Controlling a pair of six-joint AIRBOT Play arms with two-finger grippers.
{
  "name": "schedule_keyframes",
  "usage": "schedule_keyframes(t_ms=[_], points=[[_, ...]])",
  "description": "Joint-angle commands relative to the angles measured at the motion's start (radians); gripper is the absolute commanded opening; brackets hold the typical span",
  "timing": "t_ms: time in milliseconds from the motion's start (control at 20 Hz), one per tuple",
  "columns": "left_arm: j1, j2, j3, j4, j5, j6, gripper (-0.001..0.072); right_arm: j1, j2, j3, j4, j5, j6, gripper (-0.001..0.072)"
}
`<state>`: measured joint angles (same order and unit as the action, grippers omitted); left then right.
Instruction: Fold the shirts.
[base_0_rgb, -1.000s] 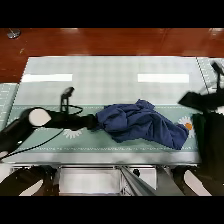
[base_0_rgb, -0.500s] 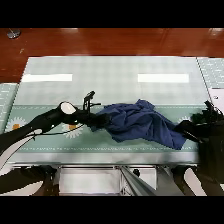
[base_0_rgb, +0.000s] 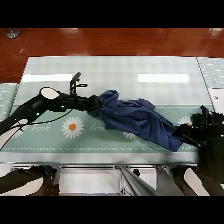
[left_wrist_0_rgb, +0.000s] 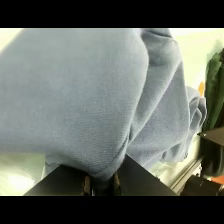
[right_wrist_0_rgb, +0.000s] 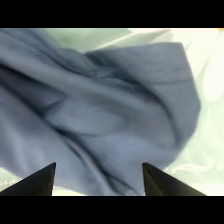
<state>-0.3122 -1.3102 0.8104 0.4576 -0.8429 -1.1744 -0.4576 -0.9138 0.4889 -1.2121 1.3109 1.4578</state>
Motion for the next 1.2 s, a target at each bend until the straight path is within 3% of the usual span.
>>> schedule_keyframes(t_ms=[0,150,450,550,600,800,1150], points=[[0.028,0.007,0.005,-0.001,-0.032,0.022,0.0033,0.000,-0.076,0.000,0.057,-0.018,-0.034,0.0617],[0.028,0.007,0.005,-0.001,-0.029,0.023,0.0033,0.011,-0.118,-0.001,0.181,-0.018,-0.104,0.0617],[0.025,0.007,0.005,-0.002,-0.030,0.022,0.0033,0.261,-0.226,0.000,0.211,-0.024,-0.108,0.0607],[0.023,0.007,0.005,-0.002,-0.031,0.022,0.0033,0.329,-0.250,0.003,0.236,-0.034,-0.110,0.0347],[0.024,0.008,0.005,-0.002,-0.032,0.022,0.0033,0.353,-0.250,0.016,0.249,-0.031,-0.140,0.0050],[0.079,0.084,0.112,-0.002,-0.077,0.042,0.0033,0.365,-0.199,0.265,0.253,0.045,-0.157,0.0025],[0.235,0.352,0.608,-0.001,-0.083,0.063,0.0033,0.374,-0.172,1.246,0.251,0.047,-0.055,0.0025]])
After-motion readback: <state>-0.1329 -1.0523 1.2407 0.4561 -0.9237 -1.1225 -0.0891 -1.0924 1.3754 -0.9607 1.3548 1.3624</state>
